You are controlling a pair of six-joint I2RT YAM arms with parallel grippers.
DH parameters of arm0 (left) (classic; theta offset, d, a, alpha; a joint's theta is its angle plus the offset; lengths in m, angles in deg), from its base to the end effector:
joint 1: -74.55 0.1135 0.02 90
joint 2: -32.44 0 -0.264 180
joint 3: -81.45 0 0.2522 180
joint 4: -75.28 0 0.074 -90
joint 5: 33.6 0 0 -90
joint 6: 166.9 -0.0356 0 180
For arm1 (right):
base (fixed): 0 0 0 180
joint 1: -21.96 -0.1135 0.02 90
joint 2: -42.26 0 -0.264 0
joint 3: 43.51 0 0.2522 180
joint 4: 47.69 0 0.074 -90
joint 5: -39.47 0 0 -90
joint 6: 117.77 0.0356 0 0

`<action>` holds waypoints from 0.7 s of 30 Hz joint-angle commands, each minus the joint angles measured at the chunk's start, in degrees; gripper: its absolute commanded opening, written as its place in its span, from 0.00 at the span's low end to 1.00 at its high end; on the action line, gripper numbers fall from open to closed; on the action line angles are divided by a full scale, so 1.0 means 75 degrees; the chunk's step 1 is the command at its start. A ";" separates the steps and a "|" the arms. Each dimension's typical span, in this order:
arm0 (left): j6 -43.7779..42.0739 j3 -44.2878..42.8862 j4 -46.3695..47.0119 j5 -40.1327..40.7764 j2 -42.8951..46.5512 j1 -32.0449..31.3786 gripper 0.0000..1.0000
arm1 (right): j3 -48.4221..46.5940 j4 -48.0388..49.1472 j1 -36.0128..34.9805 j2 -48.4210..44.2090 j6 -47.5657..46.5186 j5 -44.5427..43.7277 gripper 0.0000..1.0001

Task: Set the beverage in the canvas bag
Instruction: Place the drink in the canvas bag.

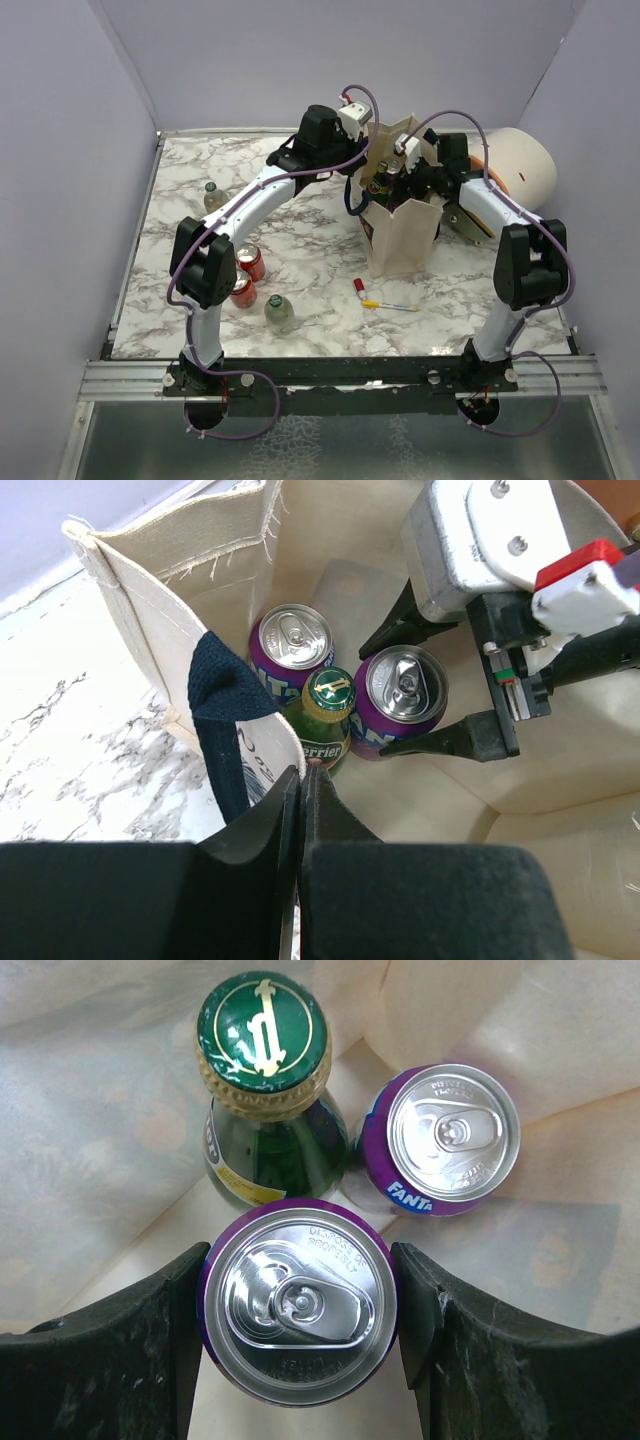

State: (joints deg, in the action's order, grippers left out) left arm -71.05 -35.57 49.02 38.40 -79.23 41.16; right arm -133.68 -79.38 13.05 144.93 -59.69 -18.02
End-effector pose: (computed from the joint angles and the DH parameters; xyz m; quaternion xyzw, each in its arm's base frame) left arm 0.3858 -0.2675 0.3439 0.2798 0.7690 -0.3094 0.4843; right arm 0.3909 0.0807 0.2440 -0.4106 0.7908 0.1781 0.4176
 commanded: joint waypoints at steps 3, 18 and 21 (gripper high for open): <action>-0.0030 -0.0094 0.0089 -0.0296 -0.0121 -0.0013 0.00 | 0.0013 0.0786 -0.0019 0.0299 -0.0164 0.0517 0.28; -0.0198 -0.0071 0.0080 -0.0308 -0.0052 -0.0025 0.00 | -0.0129 0.0586 -0.0019 0.0909 -0.0480 0.0276 0.32; -0.0213 -0.0071 0.0073 -0.0306 -0.0051 -0.0025 0.00 | -0.0276 0.0066 -0.0019 0.0901 -0.0731 0.0255 0.35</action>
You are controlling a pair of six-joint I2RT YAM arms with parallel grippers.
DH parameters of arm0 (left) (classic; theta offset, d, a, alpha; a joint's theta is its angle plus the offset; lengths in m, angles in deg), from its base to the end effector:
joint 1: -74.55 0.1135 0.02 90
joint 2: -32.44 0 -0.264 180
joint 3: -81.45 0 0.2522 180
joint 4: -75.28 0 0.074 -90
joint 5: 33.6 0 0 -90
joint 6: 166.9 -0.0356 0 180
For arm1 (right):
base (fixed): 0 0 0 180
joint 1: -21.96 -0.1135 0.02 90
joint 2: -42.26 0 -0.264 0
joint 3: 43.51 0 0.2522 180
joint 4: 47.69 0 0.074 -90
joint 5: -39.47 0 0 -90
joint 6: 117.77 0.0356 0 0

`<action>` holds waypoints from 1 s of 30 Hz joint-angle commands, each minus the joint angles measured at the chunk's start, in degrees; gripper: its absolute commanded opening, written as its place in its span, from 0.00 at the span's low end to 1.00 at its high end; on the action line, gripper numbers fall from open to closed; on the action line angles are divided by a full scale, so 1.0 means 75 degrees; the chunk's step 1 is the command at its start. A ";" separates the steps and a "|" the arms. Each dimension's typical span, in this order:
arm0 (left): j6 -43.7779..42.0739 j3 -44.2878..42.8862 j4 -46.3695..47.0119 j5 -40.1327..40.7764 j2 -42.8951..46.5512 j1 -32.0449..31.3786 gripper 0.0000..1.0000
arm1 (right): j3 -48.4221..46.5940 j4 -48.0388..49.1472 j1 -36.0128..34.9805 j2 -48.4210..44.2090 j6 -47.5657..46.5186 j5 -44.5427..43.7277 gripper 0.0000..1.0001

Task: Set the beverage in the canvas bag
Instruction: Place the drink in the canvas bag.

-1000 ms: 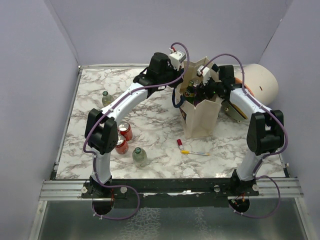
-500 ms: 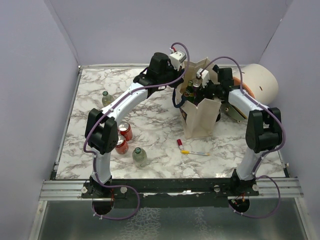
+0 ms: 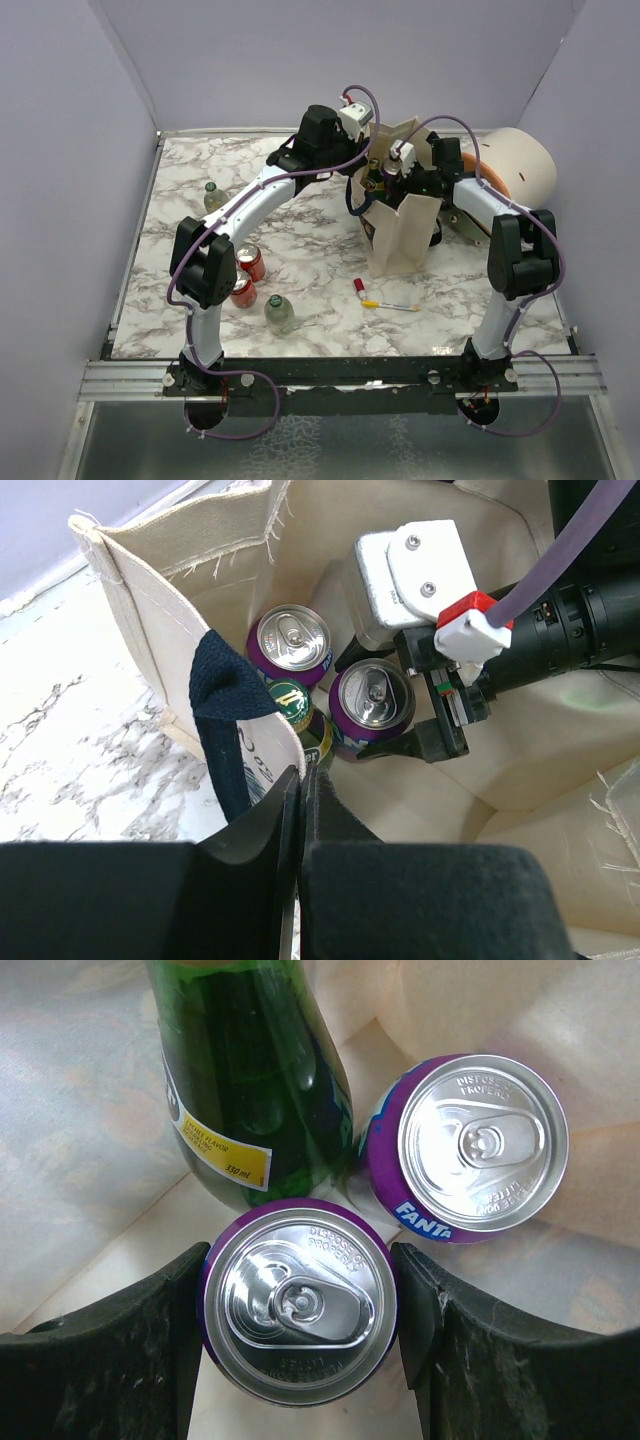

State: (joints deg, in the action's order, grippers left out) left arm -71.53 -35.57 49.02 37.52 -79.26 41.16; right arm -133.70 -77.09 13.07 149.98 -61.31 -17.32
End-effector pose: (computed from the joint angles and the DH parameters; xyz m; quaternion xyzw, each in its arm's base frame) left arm 0.3855 -0.2679 0.3437 0.2869 0.7660 -0.3130 0.4826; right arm 0.4038 0.0829 0.2132 -0.4204 0.7930 0.1846 0.4004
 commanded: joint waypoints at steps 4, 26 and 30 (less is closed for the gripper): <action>-0.0205 -0.0071 0.0075 -0.0149 -0.0036 -0.0025 0.00 | -0.0576 -0.1075 -0.0014 0.0208 -0.0765 0.0163 0.41; -0.0457 -0.0027 0.0078 -0.0033 0.0038 -0.0116 0.00 | -0.1180 -0.1912 -0.0022 0.0288 -0.0895 -0.0194 0.78; -0.0489 0.0042 0.0066 -0.0025 0.0090 -0.0118 0.00 | -0.1141 -0.1815 -0.0022 0.0149 -0.0730 -0.0143 0.86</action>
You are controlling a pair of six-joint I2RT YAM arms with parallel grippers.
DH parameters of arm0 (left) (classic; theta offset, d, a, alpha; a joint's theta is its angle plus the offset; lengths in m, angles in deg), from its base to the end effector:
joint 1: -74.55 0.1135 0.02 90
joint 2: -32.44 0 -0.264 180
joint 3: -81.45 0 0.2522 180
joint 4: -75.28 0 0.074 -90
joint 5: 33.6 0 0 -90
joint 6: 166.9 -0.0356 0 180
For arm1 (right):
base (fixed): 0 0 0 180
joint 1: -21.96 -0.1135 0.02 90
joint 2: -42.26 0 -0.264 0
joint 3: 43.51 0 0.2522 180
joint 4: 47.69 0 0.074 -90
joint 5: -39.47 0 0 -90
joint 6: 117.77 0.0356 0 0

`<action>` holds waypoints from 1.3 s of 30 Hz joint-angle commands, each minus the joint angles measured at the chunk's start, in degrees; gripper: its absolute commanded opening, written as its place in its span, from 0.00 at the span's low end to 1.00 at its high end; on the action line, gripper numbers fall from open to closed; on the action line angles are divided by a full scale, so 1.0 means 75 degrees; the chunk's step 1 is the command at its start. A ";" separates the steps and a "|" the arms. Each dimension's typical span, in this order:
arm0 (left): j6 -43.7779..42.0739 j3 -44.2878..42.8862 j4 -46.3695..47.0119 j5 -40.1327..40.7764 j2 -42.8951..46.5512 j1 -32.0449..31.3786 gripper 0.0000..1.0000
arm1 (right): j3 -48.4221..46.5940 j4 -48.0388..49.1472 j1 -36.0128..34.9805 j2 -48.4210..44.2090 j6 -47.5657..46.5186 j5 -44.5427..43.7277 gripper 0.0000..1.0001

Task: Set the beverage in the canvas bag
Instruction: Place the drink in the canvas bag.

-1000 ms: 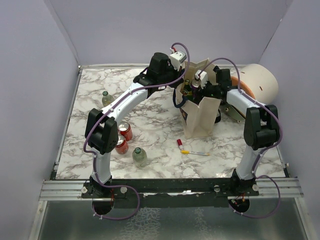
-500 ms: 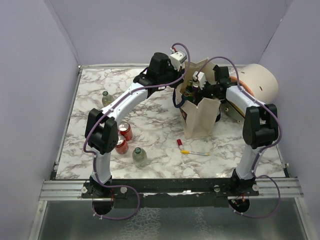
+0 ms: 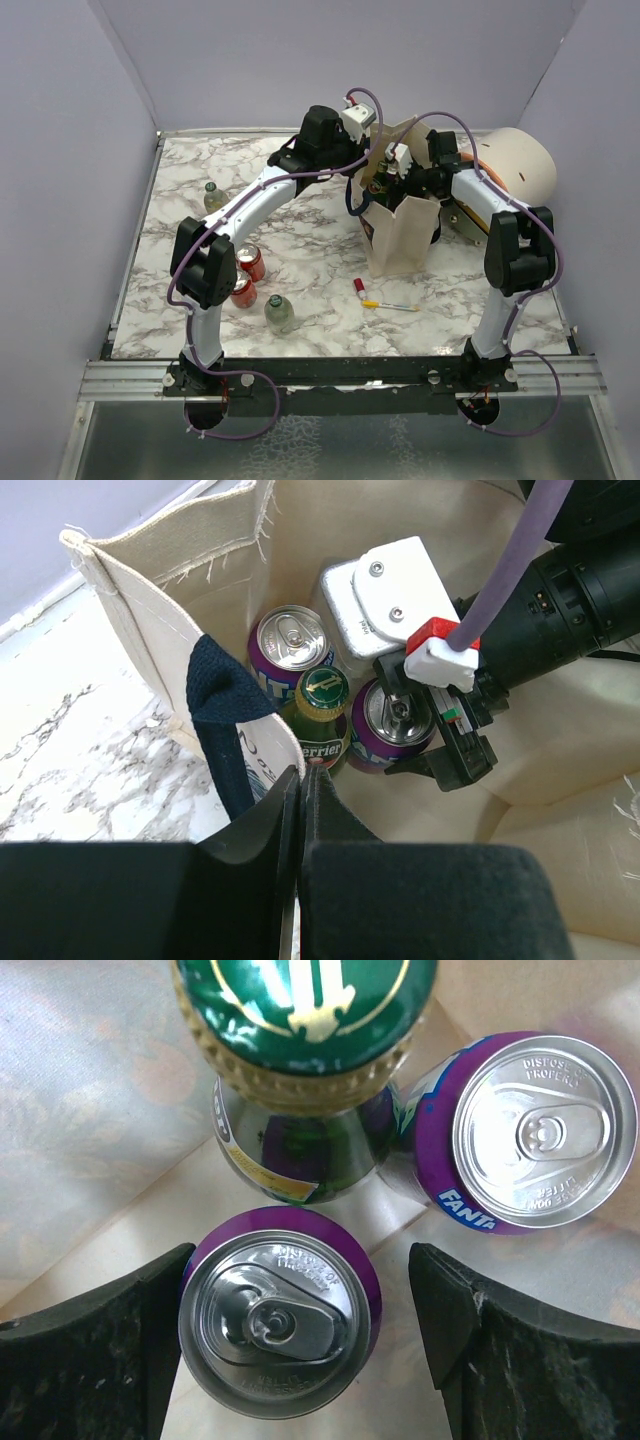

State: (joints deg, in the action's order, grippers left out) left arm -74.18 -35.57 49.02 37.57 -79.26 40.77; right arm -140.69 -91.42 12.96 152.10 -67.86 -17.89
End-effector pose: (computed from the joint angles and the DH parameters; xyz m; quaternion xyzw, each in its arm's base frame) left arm 0.3837 -0.2705 0.3437 0.3069 0.7582 -0.3031 0.4889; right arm 0.4051 0.0836 0.2200 -0.4555 0.8020 0.1848 0.3394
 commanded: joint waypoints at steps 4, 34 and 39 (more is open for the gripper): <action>-0.0135 0.0093 0.0061 -0.0025 0.0127 -0.0066 0.00 | -0.0283 0.0100 -0.0007 -0.0208 0.0258 -0.0052 0.88; -0.0152 0.0097 0.0130 -0.0215 0.0099 -0.0066 0.00 | -0.1468 -0.0272 -0.0008 -0.0811 0.1261 -0.0191 0.98; 0.0040 0.0080 0.0171 -0.0268 0.0081 -0.0066 0.00 | -0.1829 -0.0455 -0.0008 -0.1116 0.1435 -0.0390 0.97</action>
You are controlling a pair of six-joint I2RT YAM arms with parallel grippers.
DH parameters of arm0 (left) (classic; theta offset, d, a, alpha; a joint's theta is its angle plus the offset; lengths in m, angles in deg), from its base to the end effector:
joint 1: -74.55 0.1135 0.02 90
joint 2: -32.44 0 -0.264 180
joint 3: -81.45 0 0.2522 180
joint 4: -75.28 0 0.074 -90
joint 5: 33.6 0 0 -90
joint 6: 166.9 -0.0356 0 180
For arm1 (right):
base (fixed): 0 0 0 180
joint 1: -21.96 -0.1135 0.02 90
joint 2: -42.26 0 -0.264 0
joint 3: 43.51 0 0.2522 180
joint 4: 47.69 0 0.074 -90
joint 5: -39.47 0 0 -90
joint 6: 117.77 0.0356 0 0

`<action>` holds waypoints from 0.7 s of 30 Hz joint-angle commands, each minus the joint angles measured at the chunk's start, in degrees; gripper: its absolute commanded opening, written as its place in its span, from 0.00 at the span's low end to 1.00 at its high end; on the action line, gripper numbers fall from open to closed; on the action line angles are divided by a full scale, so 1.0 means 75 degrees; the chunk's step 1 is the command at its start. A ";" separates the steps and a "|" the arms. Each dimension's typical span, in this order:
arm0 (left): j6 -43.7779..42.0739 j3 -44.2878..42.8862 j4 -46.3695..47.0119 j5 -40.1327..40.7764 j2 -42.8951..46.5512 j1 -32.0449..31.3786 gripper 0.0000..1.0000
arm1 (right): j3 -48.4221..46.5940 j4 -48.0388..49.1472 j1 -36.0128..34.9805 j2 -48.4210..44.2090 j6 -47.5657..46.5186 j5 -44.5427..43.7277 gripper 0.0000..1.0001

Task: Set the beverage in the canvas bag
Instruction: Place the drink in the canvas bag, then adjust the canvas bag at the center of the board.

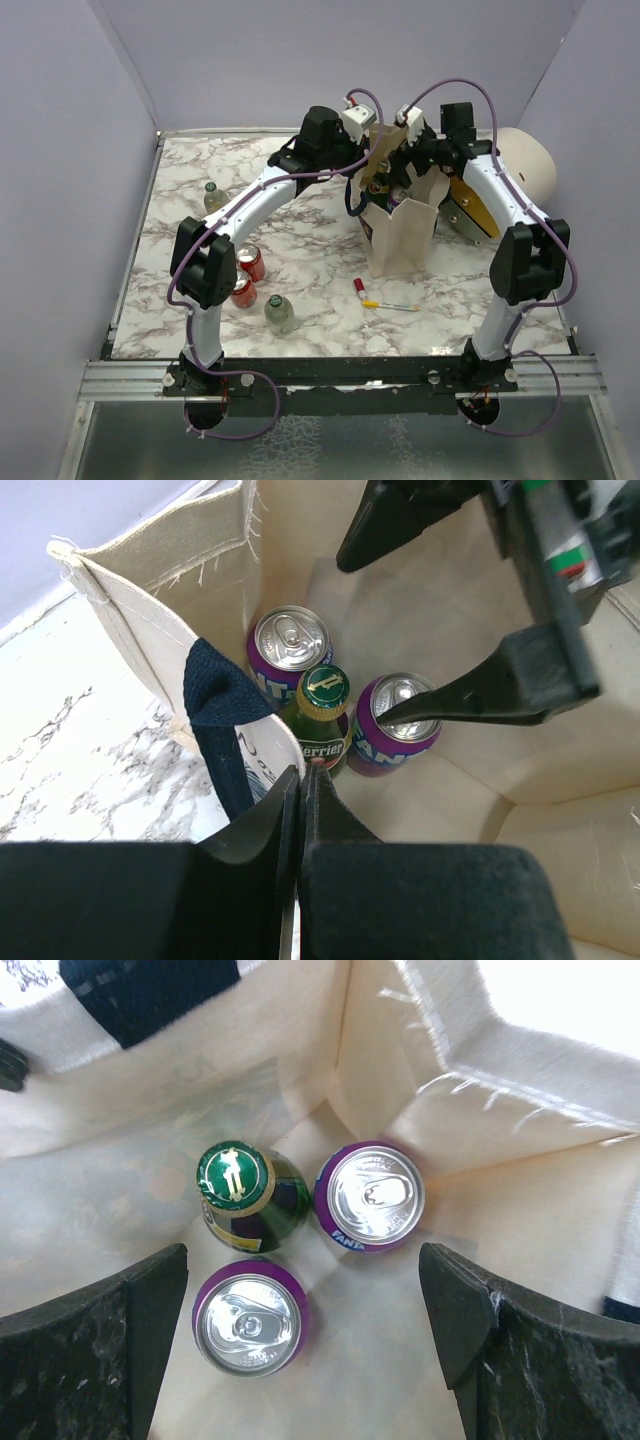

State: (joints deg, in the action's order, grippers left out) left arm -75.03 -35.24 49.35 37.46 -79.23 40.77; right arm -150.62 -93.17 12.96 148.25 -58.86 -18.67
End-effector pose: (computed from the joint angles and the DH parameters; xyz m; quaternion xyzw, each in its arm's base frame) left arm 0.3836 -0.2705 0.3425 0.3130 0.7555 -0.3002 0.4910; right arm 0.4113 0.0842 0.2993 -0.4038 0.7962 0.1768 0.4145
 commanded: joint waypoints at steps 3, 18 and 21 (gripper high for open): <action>0.0357 -0.0002 0.0169 -0.0283 0.0066 -0.0066 0.00 | -0.0803 -0.0554 -0.0008 -0.0921 0.0245 -0.0419 0.96; 0.0891 -0.0336 0.0311 -0.0151 -0.0109 -0.0031 0.00 | -0.1058 -0.3520 -0.0007 -0.3297 -0.1134 0.0803 0.94; 0.0999 -0.0372 0.0333 -0.0165 -0.0110 -0.0031 0.00 | -0.0971 -0.4381 -0.0005 -0.3459 -0.1540 0.1185 0.92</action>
State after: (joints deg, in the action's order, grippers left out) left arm -69.35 -35.70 49.57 37.37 -79.34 40.79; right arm -157.59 -111.84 12.96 123.99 -63.65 -16.73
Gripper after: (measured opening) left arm 0.018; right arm 0.937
